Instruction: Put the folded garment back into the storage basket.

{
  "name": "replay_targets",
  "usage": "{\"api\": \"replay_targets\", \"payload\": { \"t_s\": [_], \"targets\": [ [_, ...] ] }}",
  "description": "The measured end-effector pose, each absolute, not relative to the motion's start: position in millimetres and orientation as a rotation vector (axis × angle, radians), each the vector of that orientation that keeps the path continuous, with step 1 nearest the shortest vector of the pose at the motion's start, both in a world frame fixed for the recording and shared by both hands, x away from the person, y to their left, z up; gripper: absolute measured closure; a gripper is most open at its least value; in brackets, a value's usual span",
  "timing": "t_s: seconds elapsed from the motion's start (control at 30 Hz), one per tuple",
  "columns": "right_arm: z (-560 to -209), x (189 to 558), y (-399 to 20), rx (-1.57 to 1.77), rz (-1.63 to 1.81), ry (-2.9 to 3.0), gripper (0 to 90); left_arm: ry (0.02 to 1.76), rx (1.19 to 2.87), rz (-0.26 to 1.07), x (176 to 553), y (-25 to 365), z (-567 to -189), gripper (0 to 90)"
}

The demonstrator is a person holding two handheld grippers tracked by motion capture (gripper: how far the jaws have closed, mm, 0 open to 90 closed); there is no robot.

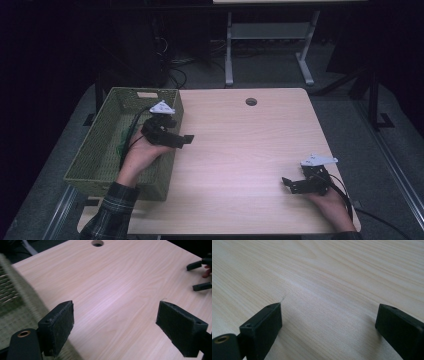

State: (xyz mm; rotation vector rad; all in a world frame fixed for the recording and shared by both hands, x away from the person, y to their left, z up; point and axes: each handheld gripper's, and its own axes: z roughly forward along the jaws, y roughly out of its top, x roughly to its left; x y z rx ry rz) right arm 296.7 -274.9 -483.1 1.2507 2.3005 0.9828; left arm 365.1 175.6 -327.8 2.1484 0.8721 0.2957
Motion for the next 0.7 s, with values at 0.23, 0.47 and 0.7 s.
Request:
{"api": "replay_targets", "payload": {
  "t_s": [0.23,0.47,0.7],
  "targets": [
    [-483.1,296.7,-274.9,1.251,0.983,2.300,6.7,0.807,2.154,0.298,358.5,140.7,-339.8,14.0],
    [-483.1,296.7,-274.8,1.252,0.983,2.300,6.7,0.780,2.163,0.292,352.0,115.5,-359.4,14.0],
    [-483.1,296.7,-274.8,1.253,0.982,2.300,6.7,0.761,2.186,0.286,347.9,100.8,-386.3,14.0]
  ]
}}
